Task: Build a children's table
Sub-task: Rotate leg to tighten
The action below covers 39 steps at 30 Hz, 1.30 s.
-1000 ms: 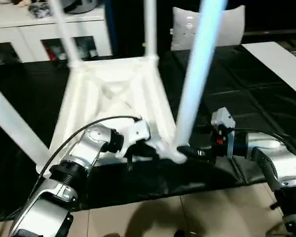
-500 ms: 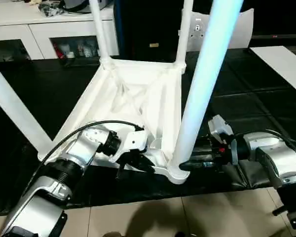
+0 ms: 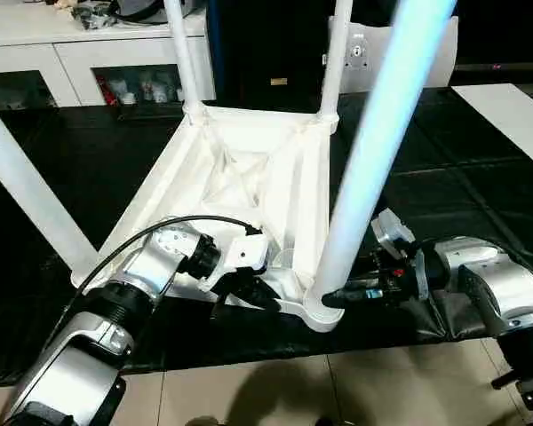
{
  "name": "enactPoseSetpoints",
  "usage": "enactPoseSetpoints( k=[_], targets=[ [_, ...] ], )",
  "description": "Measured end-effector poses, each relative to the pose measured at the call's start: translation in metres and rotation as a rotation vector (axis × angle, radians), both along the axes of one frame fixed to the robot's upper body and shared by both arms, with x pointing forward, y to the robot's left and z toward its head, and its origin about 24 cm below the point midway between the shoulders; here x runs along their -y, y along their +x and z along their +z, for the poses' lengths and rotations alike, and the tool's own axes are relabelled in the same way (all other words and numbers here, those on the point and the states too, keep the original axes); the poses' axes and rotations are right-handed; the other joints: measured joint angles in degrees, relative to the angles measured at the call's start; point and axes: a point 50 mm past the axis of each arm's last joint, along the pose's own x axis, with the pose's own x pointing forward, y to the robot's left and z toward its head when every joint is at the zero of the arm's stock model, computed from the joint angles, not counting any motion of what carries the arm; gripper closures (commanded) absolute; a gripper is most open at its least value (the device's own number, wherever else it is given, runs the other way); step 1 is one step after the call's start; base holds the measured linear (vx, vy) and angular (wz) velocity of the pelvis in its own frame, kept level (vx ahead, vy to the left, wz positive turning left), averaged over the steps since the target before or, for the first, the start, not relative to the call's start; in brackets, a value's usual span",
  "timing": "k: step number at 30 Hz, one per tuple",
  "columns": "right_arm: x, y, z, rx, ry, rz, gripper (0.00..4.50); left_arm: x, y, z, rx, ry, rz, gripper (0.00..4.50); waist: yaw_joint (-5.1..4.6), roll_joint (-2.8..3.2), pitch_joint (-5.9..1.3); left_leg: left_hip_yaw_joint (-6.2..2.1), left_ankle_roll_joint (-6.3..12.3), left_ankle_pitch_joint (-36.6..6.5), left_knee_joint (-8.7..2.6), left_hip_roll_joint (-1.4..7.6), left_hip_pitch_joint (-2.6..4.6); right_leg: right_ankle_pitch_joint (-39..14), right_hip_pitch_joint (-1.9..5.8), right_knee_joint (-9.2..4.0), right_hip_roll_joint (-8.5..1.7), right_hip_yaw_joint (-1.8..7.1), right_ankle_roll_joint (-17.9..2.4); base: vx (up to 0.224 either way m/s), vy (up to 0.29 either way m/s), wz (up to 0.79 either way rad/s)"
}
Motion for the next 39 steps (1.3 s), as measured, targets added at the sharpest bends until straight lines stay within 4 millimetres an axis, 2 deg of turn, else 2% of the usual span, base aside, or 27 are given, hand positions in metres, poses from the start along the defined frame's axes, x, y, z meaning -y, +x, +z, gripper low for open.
enactPoseSetpoints(
  k=[4, 7, 8, 10, 11, 12, 13, 14, 15, 16, 17, 18, 19, 20, 21, 22, 23, 25, 26, 28, 30, 32, 35, 39],
  targets=[
    [-0.005, 0.0, -0.002, -0.007, 0.017, -0.052, 2.44, 0.001, 0.002, 0.0, -0.025, -0.003, 0.046, 4.5, -0.21, 0.0, 0.0, 0.03, -0.14, 0.02, 0.0, 0.01, 0.03, 0.0, 0.1, -0.02, 0.0, -0.06, 0.01, 0.0, 0.0, 0.0],
    [-0.012, 0.008, -0.004, 0.026, 0.029, -0.203, 2.45, -0.003, 0.008, 0.001, -0.016, 0.002, 0.179, 4.5, -1.23, 0.01, 0.0, 0.01, -0.41, 0.09, 0.0, 0.07, 0.06, 0.0, 0.14, -0.14, 0.02, -0.22, 0.01, 0.0, 0.0, 0.0],
    [-0.015, 0.012, -0.005, 0.042, 0.03, -0.268, 2.46, -0.003, 0.011, 0.001, -0.008, 0.0, 0.233, 4.5, -1.97, 0.01, 0.0, 0.0, -0.44, 0.15, 0.02, 0.11, 0.1, 0.0, 0.21, -0.28, 0.03, -0.37, 0.02, 0.0, 0.0, 0.0],
    [-0.019, 0.021, -0.007, 0.063, 0.02, -0.402, 2.47, 0.002, 0.016, -0.001, 0.009, -0.01, 0.34, 4.5, -4.09, 0.13, -0.03, -0.19, -0.46, 0.19, 0.09, 0.21, 0.08, 0.07, 0.4, -0.87, 0.03, -0.83, 0.12, 0.0, 0.0, 0.0],
    [-0.019, 0.026, -0.008, 0.061, 0.015, -0.477, 2.48, 0.007, 0.018, -0.002, 0.007, -0.02, 0.395, 4.5, -5.17, 0.24, -0.03, -0.4, -0.45, 0.19, 0.08, 0.3, 0.05, 0.13, 0.72, -1.42, 0.03, -1.29, 0.22, 0.0, 0.0, 0.0],
    [-0.022, 0.034, -0.009, 0.065, 0.006, -0.59, 2.5, 0.014, 0.022, -0.003, 0.013, -0.035, 0.481, 4.5, -6.75, 0.33, 0.01, -0.6, -0.45, 0.18, 0.14, 0.68, -0.04, 0.15, 1.09, -1.93, 0.04, -1.86, 0.26, 0.0, 0.0, 0.0],
    [-0.023, 0.039, -0.008, 0.068, -0.004, -0.649, 2.51, 0.02, 0.023, -0.004, 0.016, -0.042, 0.522, 4.5, -7.7, 0.42, 0.06, -0.67, -0.45, 0.14, 0.13, 0.95, -0.02, 0.16, 1.32, -2.18, 0.18, -1.94, 0.3, 0.0, 0.0, 0.0],
    [-0.025, 0.043, -0.008, 0.07, -0.015, -0.708, 2.51, 0.025, 0.024, -0.005, 0.012, -0.052, 0.566, 4.5, -8.49, 0.36, 0.1, -0.71, -0.48, 0.11, 0.09, 0.99, 0.13, -0.01, 1.38, -1.59, 0.27, -1.58, 0.53, 0.0, 0.0, 0.0],
    [-0.028, 0.047, -0.009, 0.074, -0.026, -0.776, 2.51, 0.031, 0.026, -0.006, 0.012, -0.061, 0.621, 4.5, -9.24, -0.21, 0.24, -0.53, -0.68, -0.01, 0.12, 0.55, 0.72, -0.17, 1.16, -0.64, 0.32, -0.39, 0.63, 0.0, 0.0, 0.0],
    [-0.03, 0.049, -0.009, 0.075, -0.034, -0.811, 2.51, 0.035, 0.026, -0.007, 0.009, -0.067, 0.651, 4.5, -9.72, -0.55, 0.31, -0.57, -0.76, -0.07, 0.2, 0.03, 1.16, -0.14, 1.1, -0.03, 0.19, -0.08, 0.42, 0.0, 0.0, 0.0],
    [-0.031, 0.052, -0.008, 0.08, -0.04, -0.837, 2.51, 0.038, 0.026, -0.008, 0.011, -0.074, 0.672, 4.5, -9.83, -0.34, 0.2, -0.28, -0.76, -0.18, 0.32, -0.25, 1.37, -0.21, 0.88, 0.01, 0.12, -0.44, 0.3, 0.0, 0.0, 0.0],
    [-0.034, 0.055, -0.006, 0.095, -0.038, -0.868, 2.51, 0.041, 0.028, -0.007, 0.012, -0.092, 0.708, 4.5, -9.84, -0.15, 0.18, -0.67, -0.47, -0.36, 0.21, -0.49, 0.62, -0.24, 0.46, -0.18, -0.02, -1.06, 0.25, 0.0, 0.0, 0.0],
    [-0.034, 0.057, -0.006, 0.124, -0.035, -0.896, 2.51, 0.045, 0.029, -0.006, 0.017, -0.112, 0.742, 4.5, -9.95, 0.15, 0.13, -1.13, -0.48, -0.35, 0.39, -0.23, -0.02, -0.24, 0.32, -0.63, -0.03, -2.01, 0.25, 0.0, 0.0, 0.0],
    [-0.033, 0.059, -0.006, 0.142, -0.03, -0.918, 2.51, 0.05, 0.029, -0.005, 0.024, -0.117, 0.76, 4.5, -10.13, 0.32, 0.08, -1.35, -0.5, -0.34, 0.38, 0.11, -0.48, -0.22, 0.28, -1.1, 0.11, -2.5, 0.27, 0.0, 0.0, 0.0],
    [-0.032, 0.06, -0.006, 0.161, -0.025, -0.933, 1.97, 0.054, 0.03, -0.004, 0.027, -0.119, 0.774, 4.5, -10.29, 0.61, -0.01, -1.72, -0.5, -0.33, 0.29, 0.27, -0.73, -0.2, 0.35, -1.47, 0.15, -2.78, 0.27, 0.0, 0.0, 0.0],
    [-0.032, 0.06, -0.006, 0.168, -0.023, -0.937, 1.84, 0.055, 0.03, -0.004, 0.029, -0.121, 0.781, 4.5, -10.39, 0.67, 0.0, -1.92, -0.51, -0.34, 0.3, 0.23, -0.76, -0.08, 0.35, -1.42, 0.08, -2.7, 0.23, 0.0, 0.0, 0.0],
    [-0.033, 0.06, -0.007, 0.173, -0.017, -0.937, 1.84, 0.056, 0.03, -0.003, 0.031, -0.121, 0.786, 4.5, -10.46, 0.66, 0.0, -1.91, -0.54, -0.36, 0.3, 0.1, -0.76, 0.02, 0.34, -1.39, 0.04, -2.56, 0.15, 0.0, 0.0, 0.0],
    [-0.034, 0.06, -0.007, 0.187, -0.012, -0.938, 1.48, 0.056, 0.031, -0.002, 0.036, -0.123, 0.789, 4.5, -10.41, 0.66, 0.01, -1.77, -0.58, -0.41, 0.29, 0.02, -0.81, 0.05, 0.33, -1.41, -0.01, -2.52, 0.12, 0.0, 0.0, 0.0],
    [-0.034, 0.06, -0.007, 0.193, -0.011, -0.937, 1.48, 0.056, 0.031, -0.002, 0.037, -0.124, 0.789, 4.5, -10.36, 0.66, 0.01, -1.79, -0.58, -0.45, 0.29, 0.0, -0.83, 0.06, 0.33, -1.4, -0.01, -2.47, 0.11, 0.0, 0.0, 0.0],
    [-0.033, 0.058, -0.007, 0.206, 0.004, -0.921, 1.39, 0.056, 0.031, -0.001, 0.041, -0.124, 0.781, 4.5, -10.16, 0.65, 0.01, -1.84, -0.48, -0.51, 0.28, -0.03, -0.83, 0.09, 0.28, -1.35, -0.01, -2.32, 0.05, 0.0, 0.0, 0.0],
    [-0.029, 0.055, -0.007, 0.213, 0.021, -0.883, 1.03, 0.053, 0.03, 0.0, 0.041, -0.128, 0.76, 4.5, -9.93, 0.65, 0.01, -1.86, -0.35, -0.5, 0.23, -0.07, -0.83, 0.19, 0.2, -1.28, 0.0, -2.17, -0.07, 0.0, 0.0, 0.0],
    [-0.024, 0.053, -0.006, 0.227, 0.027, -0.846, 0.92, 0.049, 0.029, 0.001, 0.05, -0.129, 0.739, 4.5, -9.77, 0.65, 0.01, -1.85, -0.31, -0.51, 0.16, -0.09, -0.82, 0.21, 0.13, -1.18, 0.01, -2.07, -0.1, 0.0, 0.0, 0.0],
    [-0.014, 0.047, -0.006, 0.261, 0.012, -0.759, 0.59, 0.042, 0.026, 0.0, 0.066, -0.134, 0.675, 4.5, -9.06, 0.65, 0.01, -1.79, -0.29, -0.53, 0.12, -0.11, -0.86, 0.28, -0.06, -0.94, 0.02, -1.88, -0.23, 0.0, 0.0, 0.0],
    [-0.007, 0.036, -0.005, 0.26, 0.016, -0.603, 0.28, 0.026, 0.023, -0.001, 0.077, -0.127, 0.577, 4.5, -7.47, 0.61, 0.03, -1.62, -0.29, -0.5, 0.14, -0.09, -0.86, 0.3, -0.21, -0.78, 0.06, -1.79, -0.33, 0.0, 0.0, 0.0]
  ],
)
